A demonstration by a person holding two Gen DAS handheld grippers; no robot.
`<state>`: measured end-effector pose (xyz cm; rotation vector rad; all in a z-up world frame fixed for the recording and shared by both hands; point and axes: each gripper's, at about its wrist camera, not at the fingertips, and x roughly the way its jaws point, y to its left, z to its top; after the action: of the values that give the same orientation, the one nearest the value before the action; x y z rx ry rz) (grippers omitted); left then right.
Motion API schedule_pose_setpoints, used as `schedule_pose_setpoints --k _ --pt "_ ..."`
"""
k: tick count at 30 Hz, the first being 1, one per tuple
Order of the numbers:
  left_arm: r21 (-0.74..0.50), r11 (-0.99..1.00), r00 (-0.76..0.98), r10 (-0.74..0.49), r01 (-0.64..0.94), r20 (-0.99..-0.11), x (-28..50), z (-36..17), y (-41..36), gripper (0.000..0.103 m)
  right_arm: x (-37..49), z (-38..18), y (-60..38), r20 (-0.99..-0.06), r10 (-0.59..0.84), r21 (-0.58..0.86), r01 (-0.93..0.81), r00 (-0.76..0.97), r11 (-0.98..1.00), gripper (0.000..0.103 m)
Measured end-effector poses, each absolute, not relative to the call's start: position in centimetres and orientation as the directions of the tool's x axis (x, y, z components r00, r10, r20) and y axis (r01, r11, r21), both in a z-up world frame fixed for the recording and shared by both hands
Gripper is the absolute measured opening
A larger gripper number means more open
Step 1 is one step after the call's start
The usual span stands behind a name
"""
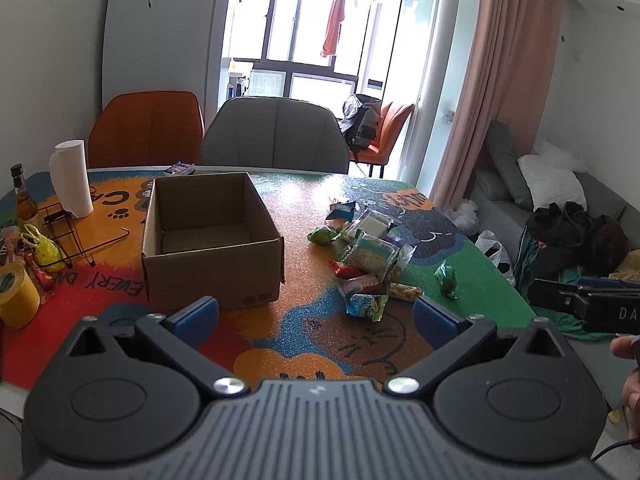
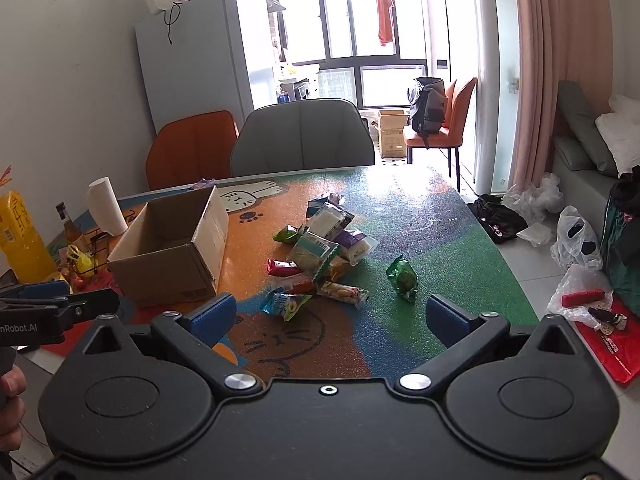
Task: Organize snacks
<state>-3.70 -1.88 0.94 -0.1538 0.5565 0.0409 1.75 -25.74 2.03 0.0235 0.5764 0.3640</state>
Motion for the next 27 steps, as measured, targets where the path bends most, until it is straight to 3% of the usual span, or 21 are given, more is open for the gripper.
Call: schedule_pose_setpoints --k 27 --pt "-0.14 0.988 0.85 -0.013 -0.071 -0.527 -4.07 0.74 -2.16 0.103 1.47 2.18 -25.4 -0.523 0.33 0.103 -0.327 0.786 0.94 0.103"
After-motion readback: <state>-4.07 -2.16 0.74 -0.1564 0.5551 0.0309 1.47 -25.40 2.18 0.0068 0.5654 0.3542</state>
